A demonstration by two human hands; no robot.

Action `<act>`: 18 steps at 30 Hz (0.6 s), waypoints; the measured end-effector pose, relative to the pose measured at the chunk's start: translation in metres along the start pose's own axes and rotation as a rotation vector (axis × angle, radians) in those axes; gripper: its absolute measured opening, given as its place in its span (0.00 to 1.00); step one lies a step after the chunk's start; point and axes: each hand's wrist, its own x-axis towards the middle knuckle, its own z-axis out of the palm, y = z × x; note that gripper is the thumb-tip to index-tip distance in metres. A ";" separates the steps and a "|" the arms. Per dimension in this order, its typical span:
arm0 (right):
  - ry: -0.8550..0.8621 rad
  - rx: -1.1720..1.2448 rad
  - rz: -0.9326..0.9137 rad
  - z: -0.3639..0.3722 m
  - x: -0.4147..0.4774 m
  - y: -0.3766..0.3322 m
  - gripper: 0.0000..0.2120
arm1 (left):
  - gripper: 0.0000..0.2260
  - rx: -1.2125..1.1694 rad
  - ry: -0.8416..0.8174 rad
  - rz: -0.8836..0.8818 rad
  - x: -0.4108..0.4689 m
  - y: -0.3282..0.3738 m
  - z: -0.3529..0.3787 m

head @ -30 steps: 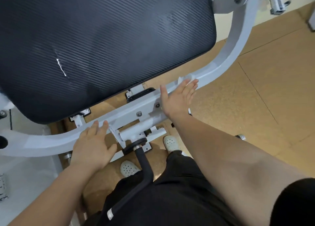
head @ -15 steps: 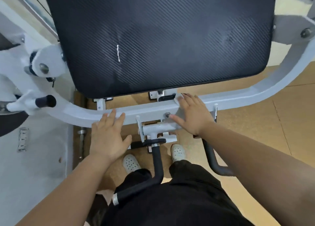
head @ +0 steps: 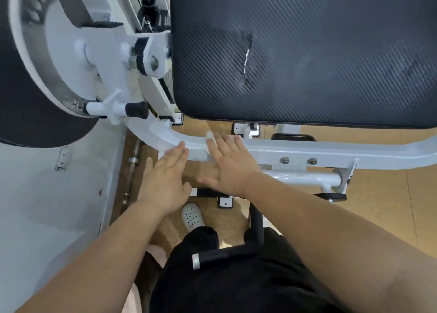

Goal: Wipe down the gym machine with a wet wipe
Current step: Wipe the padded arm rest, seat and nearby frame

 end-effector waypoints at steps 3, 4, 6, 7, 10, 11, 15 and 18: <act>0.014 -0.082 0.068 0.006 -0.027 0.027 0.51 | 0.39 -0.026 -0.010 0.030 -0.004 -0.007 0.006; 0.010 -0.093 0.138 0.009 -0.037 0.038 0.51 | 0.40 -0.029 -0.010 0.034 -0.006 -0.009 0.008; -0.003 -0.100 0.309 0.014 -0.055 0.055 0.52 | 0.40 -0.034 0.015 0.015 -0.006 -0.015 0.009; -0.003 -0.093 0.387 0.016 -0.060 0.056 0.53 | 0.40 -0.039 0.029 -0.001 -0.005 -0.017 0.009; 0.053 -0.032 0.442 0.021 -0.049 0.027 0.55 | 0.40 -0.036 0.033 -0.028 -0.002 -0.016 0.008; 0.066 0.002 0.384 0.023 -0.039 0.010 0.55 | 0.40 -0.036 0.035 -0.036 -0.001 -0.014 0.008; 0.087 0.018 0.134 0.026 -0.005 -0.041 0.51 | 0.40 -0.002 0.056 -0.073 0.000 0.000 0.004; 0.082 -0.043 0.193 0.032 -0.013 -0.035 0.48 | 0.40 0.015 0.072 -0.098 0.003 0.009 0.004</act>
